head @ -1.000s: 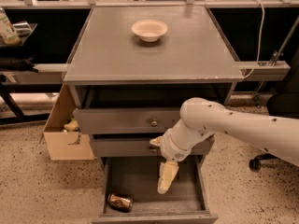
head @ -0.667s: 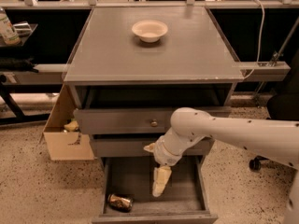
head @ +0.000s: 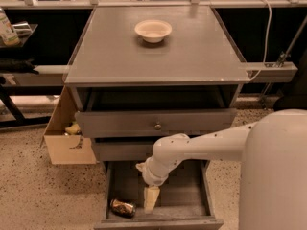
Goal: Pick orange can from bottom drawer and place on counter
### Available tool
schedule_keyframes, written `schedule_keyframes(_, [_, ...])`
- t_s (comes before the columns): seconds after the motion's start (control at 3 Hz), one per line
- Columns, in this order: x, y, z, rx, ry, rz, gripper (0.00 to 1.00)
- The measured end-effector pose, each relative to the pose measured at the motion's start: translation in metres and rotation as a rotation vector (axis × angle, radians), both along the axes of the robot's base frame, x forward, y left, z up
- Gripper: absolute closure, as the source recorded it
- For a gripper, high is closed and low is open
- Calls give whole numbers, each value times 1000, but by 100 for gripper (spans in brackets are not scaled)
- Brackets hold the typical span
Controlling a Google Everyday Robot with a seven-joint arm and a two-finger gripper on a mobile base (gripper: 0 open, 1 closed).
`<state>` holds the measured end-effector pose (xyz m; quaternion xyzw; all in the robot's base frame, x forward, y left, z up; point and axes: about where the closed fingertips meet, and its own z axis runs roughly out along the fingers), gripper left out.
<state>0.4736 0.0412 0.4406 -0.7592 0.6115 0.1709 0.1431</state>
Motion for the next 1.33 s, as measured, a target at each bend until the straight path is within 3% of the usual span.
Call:
schedule_keyframes(0.33, [-12, 13, -6, -40, -84, -7, 0])
schedule_keyframes(0.67, [-14, 29, -8, -7, -94, -57, 0])
schedule_keyframes(1.33, [-13, 34, -25, -1, -101, -66, 0])
